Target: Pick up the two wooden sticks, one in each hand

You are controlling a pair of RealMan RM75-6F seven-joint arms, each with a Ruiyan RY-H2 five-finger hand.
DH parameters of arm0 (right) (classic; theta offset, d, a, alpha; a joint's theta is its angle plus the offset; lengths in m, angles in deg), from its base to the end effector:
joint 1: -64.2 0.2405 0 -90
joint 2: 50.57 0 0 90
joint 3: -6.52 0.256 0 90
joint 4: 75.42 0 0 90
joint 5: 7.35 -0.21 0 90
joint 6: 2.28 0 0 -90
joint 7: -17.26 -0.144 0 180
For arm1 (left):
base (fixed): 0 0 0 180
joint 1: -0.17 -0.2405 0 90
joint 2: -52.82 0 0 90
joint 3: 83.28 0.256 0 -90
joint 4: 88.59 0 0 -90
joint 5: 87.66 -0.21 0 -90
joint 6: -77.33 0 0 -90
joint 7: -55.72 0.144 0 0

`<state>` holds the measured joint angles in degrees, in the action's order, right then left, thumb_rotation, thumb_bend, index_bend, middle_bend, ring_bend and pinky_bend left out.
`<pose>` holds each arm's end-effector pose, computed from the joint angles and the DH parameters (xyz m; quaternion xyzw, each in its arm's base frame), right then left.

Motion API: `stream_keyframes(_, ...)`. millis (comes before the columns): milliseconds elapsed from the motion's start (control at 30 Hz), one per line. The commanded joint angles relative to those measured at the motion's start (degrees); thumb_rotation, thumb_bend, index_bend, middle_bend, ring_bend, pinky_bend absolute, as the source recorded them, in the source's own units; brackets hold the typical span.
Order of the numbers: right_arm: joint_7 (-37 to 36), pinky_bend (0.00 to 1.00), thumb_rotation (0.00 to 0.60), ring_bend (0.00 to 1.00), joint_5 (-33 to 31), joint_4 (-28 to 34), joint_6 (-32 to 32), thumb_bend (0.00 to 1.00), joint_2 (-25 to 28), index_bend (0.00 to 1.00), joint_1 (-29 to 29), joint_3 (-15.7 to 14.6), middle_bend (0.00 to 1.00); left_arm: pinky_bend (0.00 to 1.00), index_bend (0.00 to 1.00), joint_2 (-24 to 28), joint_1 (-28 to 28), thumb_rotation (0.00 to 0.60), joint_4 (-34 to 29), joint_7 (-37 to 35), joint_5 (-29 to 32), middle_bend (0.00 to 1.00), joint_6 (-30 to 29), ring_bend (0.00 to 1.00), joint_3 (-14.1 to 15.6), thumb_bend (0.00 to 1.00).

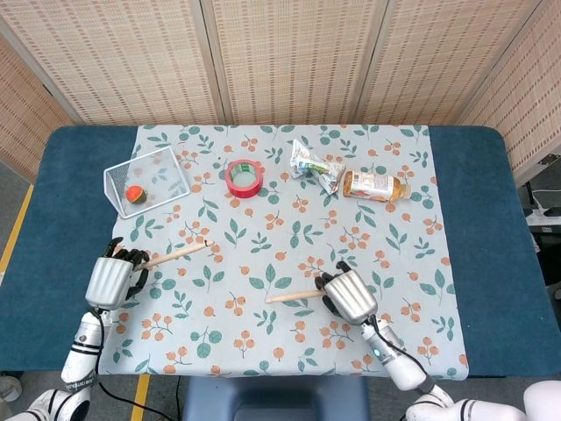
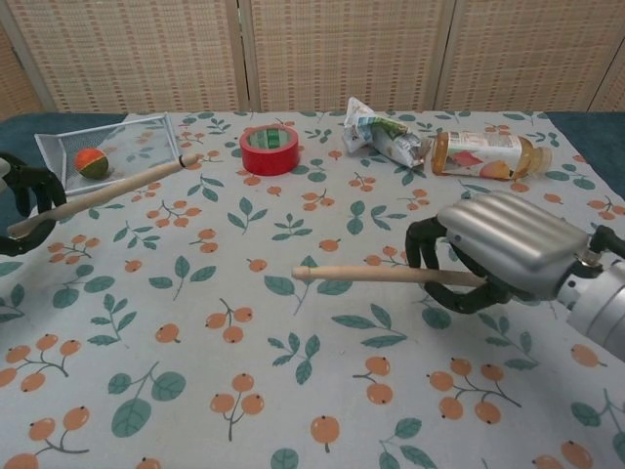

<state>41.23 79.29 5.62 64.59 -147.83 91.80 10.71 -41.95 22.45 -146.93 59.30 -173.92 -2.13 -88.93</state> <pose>-0.1701 -0.2593 -0.0478 0.7609 -0.2876 0.4026 0.4197 -0.2831 0.2888 0.0274 -0.6620 -0.2836 -0.4171 0.5544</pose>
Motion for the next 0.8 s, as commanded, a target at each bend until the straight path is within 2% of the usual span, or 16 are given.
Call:
stream_keyframes(33, -5.08, 0.32, 0.600, 0.73, -1.64, 1.31, -0.16, 0.37, -3.54, 1.00, 2.37, 4.31, 0.98, 0.22, 0.86, 3.22, 1.91, 0.600, -6.67, -0.37, 1.73, 0.86, 2.56, 0.51, -2.32, 0.53)
stream_keyframes(233, -3.24, 0.32, 0.600, 0.73, -4.12, 1.34, -2.90, 0.37, -9.29, 1.00, 7.47, 9.23, 0.98, 0.22, 0.86, 7.51, 3.63, 0.600, -19.28, 1.89, 4.72, 0.87, 5.32, 0.52, -5.24, 0.53)
stream_keyframes(467, 2.23, 0.32, 0.600, 0.73, -8.36, -0.38, -4.15, 0.37, -14.18, 1.00, 12.01, 13.93, 0.98, 0.22, 0.86, 9.37, 4.34, 0.600, -29.53, 6.28, 6.26, 0.87, 7.35, 0.52, -4.76, 0.53)
stream_keyframes(633, 3.24, 0.32, 0.600, 0.73, -10.75, -0.36, -3.29, 0.37, -14.98, 1.00, 13.20, 16.09, 0.98, 0.22, 0.86, 9.03, 4.75, 0.600, -32.19, 9.77, 5.89, 0.87, 7.83, 0.52, -3.51, 0.53)
stream_keyframes(800, 2.88, 0.32, 0.600, 0.73, -11.79, 1.29, -2.47, 0.37, -13.87, 1.00, 13.08, 16.18, 0.98, 0.22, 0.86, 7.79, 5.37, 0.600, -31.70, 11.63, 6.51, 0.87, 8.73, 0.51, -3.05, 0.53)
